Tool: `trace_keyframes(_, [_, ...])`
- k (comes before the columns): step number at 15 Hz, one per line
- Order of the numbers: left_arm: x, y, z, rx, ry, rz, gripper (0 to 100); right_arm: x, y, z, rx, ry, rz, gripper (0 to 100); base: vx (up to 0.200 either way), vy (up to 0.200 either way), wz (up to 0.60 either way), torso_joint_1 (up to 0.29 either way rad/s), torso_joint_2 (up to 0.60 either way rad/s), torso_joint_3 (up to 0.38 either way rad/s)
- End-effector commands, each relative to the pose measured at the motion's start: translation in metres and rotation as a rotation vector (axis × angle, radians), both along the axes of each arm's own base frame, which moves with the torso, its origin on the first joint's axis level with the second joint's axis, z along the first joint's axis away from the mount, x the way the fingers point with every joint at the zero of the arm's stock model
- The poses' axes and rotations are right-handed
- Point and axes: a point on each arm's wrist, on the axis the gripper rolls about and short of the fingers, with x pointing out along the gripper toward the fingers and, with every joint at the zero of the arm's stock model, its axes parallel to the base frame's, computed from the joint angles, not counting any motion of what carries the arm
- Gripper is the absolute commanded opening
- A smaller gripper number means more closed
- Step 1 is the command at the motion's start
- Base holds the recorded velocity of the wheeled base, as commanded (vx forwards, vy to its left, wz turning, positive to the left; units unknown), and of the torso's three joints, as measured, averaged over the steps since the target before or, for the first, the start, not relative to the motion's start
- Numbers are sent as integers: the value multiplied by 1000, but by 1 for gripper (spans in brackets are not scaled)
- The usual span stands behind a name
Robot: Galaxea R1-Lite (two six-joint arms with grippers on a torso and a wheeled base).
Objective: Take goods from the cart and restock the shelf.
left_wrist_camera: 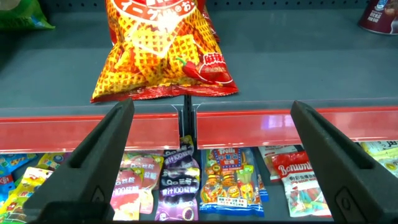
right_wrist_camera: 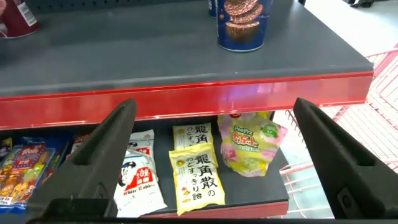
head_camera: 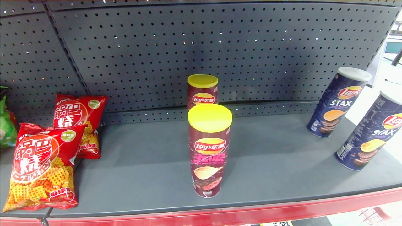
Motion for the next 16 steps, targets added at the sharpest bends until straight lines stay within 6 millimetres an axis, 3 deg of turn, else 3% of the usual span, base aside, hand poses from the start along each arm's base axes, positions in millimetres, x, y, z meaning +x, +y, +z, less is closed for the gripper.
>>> trace_keyframes(1, [0,0,0,0,0,1,100,0,0,0,-1,2,1,100,0,0,0,0,0,0])
trace_keyframes(16, [0,0,0,0,1,1,100,0,0,0,-1,3,-13,100,0,0,0,0,0,0])
